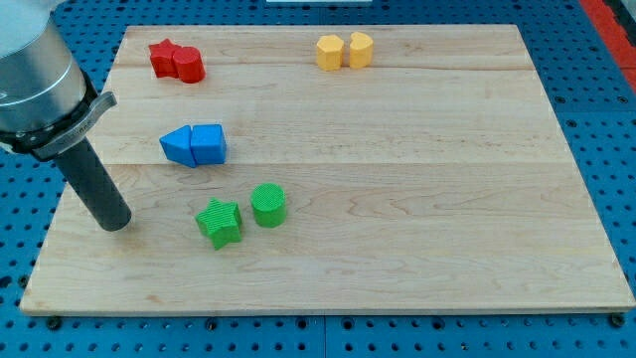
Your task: Move the red blocks above the green circle
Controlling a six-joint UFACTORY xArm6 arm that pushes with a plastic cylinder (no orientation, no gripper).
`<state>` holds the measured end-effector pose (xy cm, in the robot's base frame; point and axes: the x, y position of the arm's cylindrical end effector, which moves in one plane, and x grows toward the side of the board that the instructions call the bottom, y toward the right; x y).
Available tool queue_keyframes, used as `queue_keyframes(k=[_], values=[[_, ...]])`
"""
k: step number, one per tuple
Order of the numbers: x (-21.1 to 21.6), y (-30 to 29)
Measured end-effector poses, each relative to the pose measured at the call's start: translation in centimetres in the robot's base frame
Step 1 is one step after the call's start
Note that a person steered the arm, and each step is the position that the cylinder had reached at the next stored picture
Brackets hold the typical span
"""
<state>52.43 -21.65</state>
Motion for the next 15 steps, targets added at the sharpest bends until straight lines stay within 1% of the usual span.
queue_keyframes(k=[1, 2, 3, 5, 6, 7, 8, 9, 11, 12, 13, 14, 15], values=[[0.0, 0.0], [-0.9, 0.7], [-3.8, -4.3], [-18.0, -4.8], [-23.3, -4.9], [-25.8, -5.6], [-29.1, -0.8], [-30.5, 1.2], [-31.3, 1.8], [-30.6, 0.8], [-29.9, -2.1], [-26.1, 4.6], [-23.6, 9.3]])
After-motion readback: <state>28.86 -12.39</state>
